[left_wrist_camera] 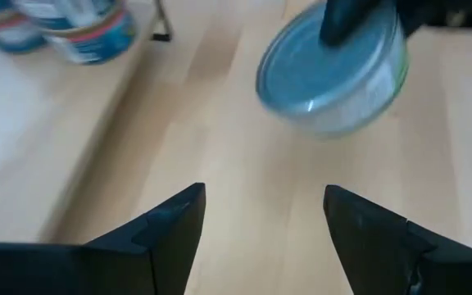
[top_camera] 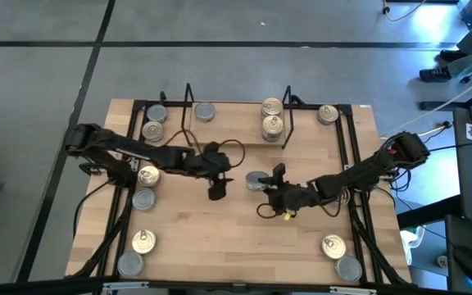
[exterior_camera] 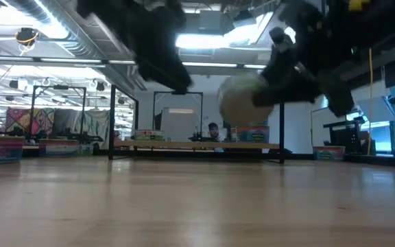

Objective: Stack canned seafood by type on shelf
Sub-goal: Stack the green tuna can on top of the other green tuna can on the shelf

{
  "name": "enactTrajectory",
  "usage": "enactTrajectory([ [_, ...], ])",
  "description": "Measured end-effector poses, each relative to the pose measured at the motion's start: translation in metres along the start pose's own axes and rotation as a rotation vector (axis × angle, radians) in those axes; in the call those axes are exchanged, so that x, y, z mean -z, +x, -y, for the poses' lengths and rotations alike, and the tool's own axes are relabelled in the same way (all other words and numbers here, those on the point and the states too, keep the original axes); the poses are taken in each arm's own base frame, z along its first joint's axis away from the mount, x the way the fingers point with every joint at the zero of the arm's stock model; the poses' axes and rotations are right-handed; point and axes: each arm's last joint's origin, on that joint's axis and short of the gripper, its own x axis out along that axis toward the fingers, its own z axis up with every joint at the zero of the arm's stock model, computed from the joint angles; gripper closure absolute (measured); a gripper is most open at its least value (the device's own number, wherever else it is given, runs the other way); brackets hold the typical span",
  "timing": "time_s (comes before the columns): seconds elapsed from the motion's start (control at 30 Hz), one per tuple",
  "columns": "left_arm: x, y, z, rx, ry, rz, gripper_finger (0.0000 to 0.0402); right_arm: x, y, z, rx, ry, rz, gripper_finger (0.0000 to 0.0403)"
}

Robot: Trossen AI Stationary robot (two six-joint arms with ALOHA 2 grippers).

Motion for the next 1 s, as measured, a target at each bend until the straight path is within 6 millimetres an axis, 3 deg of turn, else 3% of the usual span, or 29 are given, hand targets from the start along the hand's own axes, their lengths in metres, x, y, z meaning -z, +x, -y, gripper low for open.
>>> enactTrajectory([
  [0.13, 0.008, -0.028, 0.005, -0.047, 0.043, 0.002, 0.0153, -0.008, 0.006, 0.021, 0.052, 0.059, 0.009, 0.0259],
  [0.27, 0.028, -0.044, 0.003, -0.022, 0.042, 0.003, 0.0153, -0.013, 0.019, 0.047, 0.071, 0.123, 0.023, 0.0259],
  [0.5, 0.068, -0.069, -0.016, -0.017, -0.074, 0.046, 0.0153, -0.01, 0.051, 0.097, 0.111, 0.222, 0.023, 0.0259],
  [0.7, 0.089, -0.081, -0.027, -0.027, -0.151, 0.093, 0.0153, -0.006, 0.086, 0.134, 0.133, 0.274, 0.014, 0.0259],
  [1.0, 0.089, -0.086, -0.03, -0.032, -0.175, 0.121, 0.0153, 0.005, 0.145, 0.187, 0.143, 0.289, 0.041, 0.0259],
])
